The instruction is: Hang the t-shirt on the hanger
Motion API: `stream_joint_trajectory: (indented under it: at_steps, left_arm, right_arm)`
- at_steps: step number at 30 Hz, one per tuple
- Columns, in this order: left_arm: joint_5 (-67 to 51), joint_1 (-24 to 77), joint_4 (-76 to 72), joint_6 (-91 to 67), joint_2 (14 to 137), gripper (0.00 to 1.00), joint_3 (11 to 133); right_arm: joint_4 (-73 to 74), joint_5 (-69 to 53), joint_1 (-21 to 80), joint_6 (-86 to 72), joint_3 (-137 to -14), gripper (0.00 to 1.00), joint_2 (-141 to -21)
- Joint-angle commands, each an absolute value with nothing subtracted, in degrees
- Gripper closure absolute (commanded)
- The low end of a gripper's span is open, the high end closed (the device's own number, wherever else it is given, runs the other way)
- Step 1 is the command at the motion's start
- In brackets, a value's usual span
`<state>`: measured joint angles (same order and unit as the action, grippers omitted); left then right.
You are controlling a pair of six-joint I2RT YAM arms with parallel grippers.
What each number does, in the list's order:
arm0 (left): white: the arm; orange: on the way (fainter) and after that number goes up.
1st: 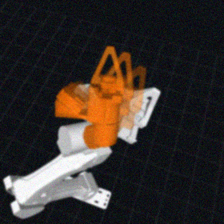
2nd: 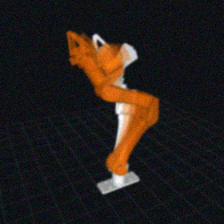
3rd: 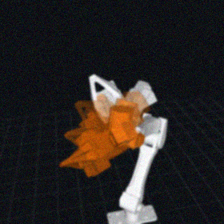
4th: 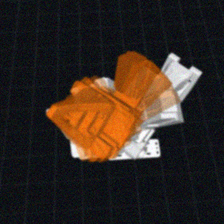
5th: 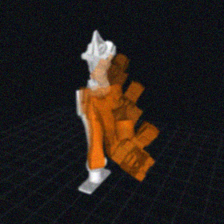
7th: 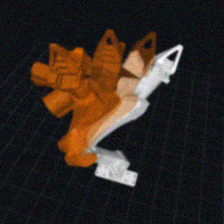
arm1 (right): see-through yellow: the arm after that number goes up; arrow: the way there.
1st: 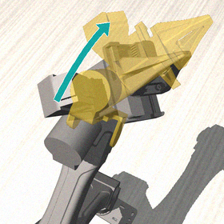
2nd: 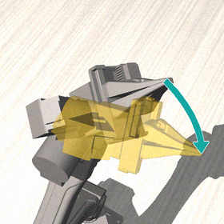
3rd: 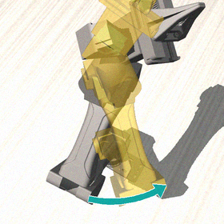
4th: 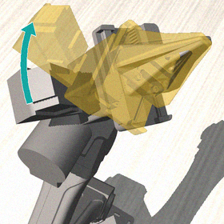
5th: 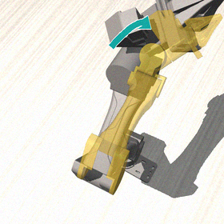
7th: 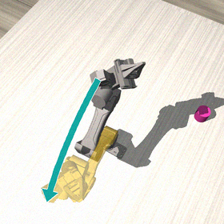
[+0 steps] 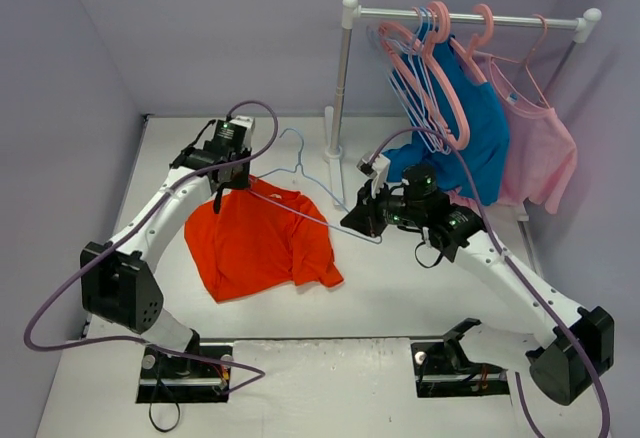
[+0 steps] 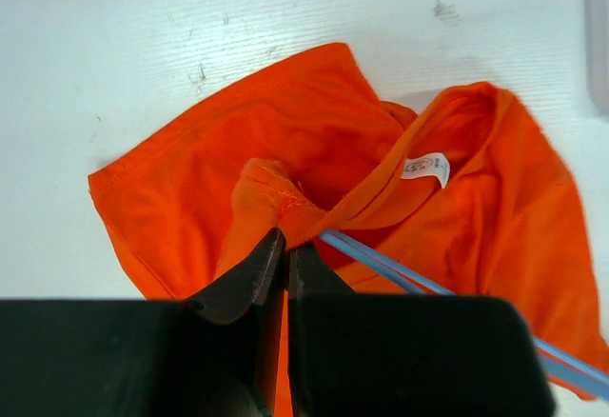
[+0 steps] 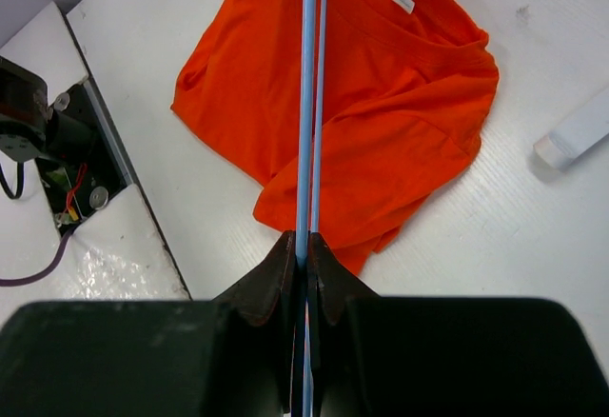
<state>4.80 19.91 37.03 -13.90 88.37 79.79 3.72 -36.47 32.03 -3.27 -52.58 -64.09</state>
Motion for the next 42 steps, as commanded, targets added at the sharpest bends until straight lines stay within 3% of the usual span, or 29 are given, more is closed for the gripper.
stream_joint_trajectory:
  at_steps: [1, 11, 21, 30, 35, 42]
  left_arm:
    - [3.17, 20.74, 38.55, -11.9, 83.59, 1.0, 88.05]
    - [0.35, 23.08, 48.31, -4.78, 83.85, 1.0, 111.41]
    - [-2.99, 27.83, 54.71, -1.55, 82.19, 1.0, 124.0]
    - [-14.49, 27.99, 54.67, -1.41, 78.19, 1.0, 119.14]
    - [-15.95, 29.29, 54.76, -1.65, 77.52, 1.0, 116.2]
    - [-14.71, 29.97, 55.65, -1.12, 79.26, 1.0, 121.27]
  right_arm:
    - [-5.79, -39.48, 32.52, -4.54, -55.13, 1.0, -65.53]
    - [-7.47, -42.89, 32.17, -3.45, -67.51, 1.0, -70.13]
    - [-8.03, -46.17, 31.73, 0.56, -75.69, 1.0, -67.61]
    - [-13.4, -49.09, 31.82, 0.0, -66.91, 1.0, -66.89]
    - [-17.08, -49.69, 31.73, -1.09, -66.29, 1.0, -67.22]
    - [-22.99, -50.27, 31.31, -2.48, -67.43, 1.0, -68.94]
